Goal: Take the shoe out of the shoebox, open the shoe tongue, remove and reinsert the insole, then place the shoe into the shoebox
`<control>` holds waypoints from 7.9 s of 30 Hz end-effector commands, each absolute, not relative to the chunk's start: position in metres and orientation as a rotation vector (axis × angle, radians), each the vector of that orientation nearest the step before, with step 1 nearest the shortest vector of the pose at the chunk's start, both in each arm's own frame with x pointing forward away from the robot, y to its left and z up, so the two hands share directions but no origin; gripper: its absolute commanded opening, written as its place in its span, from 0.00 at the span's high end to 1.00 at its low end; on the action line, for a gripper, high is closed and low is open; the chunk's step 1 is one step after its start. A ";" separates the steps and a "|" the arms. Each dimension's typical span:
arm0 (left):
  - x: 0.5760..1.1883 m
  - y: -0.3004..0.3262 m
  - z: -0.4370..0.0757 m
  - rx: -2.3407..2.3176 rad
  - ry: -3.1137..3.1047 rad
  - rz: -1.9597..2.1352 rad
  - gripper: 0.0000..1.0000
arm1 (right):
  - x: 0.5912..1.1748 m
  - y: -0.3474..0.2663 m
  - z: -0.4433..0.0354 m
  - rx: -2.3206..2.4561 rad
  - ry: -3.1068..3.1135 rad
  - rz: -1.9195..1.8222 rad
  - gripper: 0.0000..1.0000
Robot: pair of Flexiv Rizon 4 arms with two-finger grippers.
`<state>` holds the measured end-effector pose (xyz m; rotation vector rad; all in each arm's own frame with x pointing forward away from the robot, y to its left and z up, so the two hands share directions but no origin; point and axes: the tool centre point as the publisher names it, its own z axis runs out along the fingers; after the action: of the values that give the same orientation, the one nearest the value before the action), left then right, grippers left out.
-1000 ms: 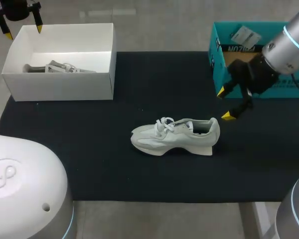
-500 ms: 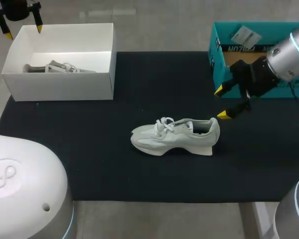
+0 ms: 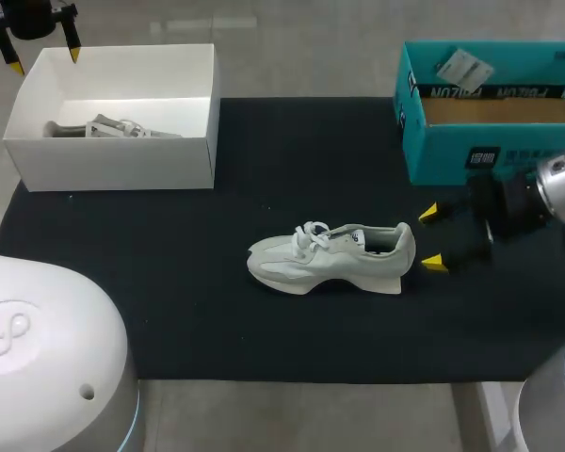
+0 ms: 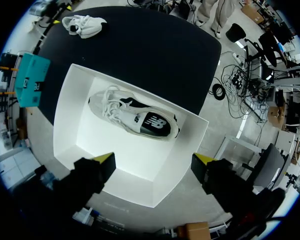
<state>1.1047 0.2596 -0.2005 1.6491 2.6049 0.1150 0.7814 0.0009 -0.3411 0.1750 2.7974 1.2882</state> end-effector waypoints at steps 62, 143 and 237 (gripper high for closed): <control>1.104 0.260 -0.200 1.651 2.605 0.118 0.00 | 0.817 0.066 -0.447 0.101 2.828 1.430 1.00; 0.990 0.088 -0.184 -0.853 3.151 -0.535 0.00 | 0.817 0.066 -0.447 0.101 2.828 1.430 1.00; 0.822 -0.121 -0.185 -1.870 2.580 -0.368 0.00 | 0.817 0.066 -0.447 0.101 2.828 1.430 1.00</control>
<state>0.8282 -0.1110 -0.1817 -1.8743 2.5953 -0.3693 0.8153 0.0618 -0.4387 0.0992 2.8285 1.4331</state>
